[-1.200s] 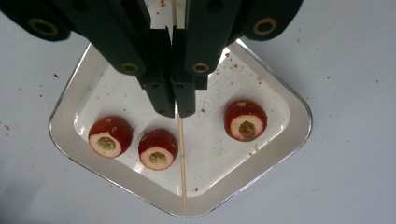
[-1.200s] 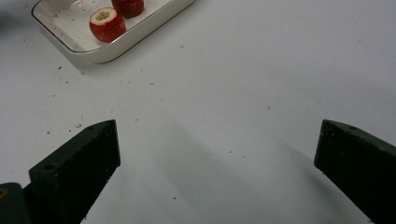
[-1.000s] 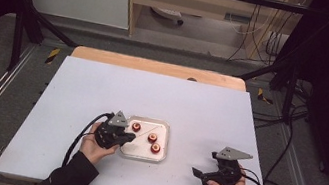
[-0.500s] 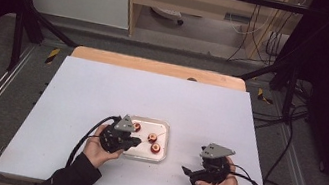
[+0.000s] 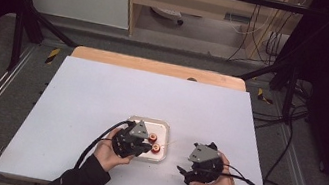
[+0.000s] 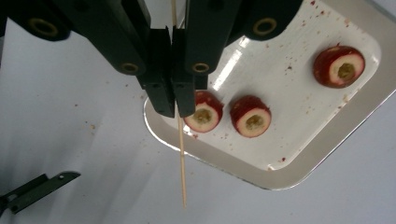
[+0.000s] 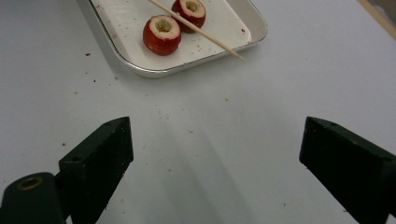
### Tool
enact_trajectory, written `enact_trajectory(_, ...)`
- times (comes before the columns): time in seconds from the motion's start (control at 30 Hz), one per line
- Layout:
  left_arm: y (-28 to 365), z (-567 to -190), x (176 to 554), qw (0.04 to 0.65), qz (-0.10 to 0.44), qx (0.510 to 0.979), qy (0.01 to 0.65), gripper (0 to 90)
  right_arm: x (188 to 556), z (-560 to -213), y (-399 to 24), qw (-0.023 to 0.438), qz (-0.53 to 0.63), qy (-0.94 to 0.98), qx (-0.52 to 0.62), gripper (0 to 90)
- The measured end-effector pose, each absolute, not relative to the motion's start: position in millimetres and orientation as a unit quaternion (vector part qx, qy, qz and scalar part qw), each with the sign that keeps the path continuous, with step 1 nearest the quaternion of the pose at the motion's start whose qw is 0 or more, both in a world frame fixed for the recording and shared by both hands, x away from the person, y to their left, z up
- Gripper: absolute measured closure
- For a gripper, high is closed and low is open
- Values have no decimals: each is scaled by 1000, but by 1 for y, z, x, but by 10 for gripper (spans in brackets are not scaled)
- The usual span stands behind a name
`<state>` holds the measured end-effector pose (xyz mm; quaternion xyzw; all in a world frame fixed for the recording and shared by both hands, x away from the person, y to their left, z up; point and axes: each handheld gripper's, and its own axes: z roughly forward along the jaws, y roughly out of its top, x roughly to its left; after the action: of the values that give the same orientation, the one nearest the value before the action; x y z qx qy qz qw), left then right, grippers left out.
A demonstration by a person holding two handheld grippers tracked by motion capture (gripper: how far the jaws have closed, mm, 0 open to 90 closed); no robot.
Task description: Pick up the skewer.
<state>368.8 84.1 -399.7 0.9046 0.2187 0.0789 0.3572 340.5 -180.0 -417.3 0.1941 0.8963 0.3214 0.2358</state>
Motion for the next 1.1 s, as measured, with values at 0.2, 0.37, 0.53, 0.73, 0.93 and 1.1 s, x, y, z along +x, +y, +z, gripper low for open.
enact_trajectory(0.2,65,-397,366,348,73,913,201,883,337,-414,-172,261,300,904,153,168)
enact_trajectory(0.37,55,-396,365,342,70,918,190,883,336,-414,-166,274,284,912,112,233)
enact_trajectory(0.53,43,-397,362,336,66,922,179,883,335,-415,-164,286,269,917,72,320)
enact_trajectory(0.73,33,-399,361,331,59,926,173,883,333,-420,-162,299,248,921,16,412)
enact_trajectory(0.93,24,-398,359,330,55,928,167,883,333,-424,-161,306,222,925,-24,493)
enact_trajectory(1.1,17,-398,359,320,54,933,155,883,332,-427,-161,310,212,925,-58,597)
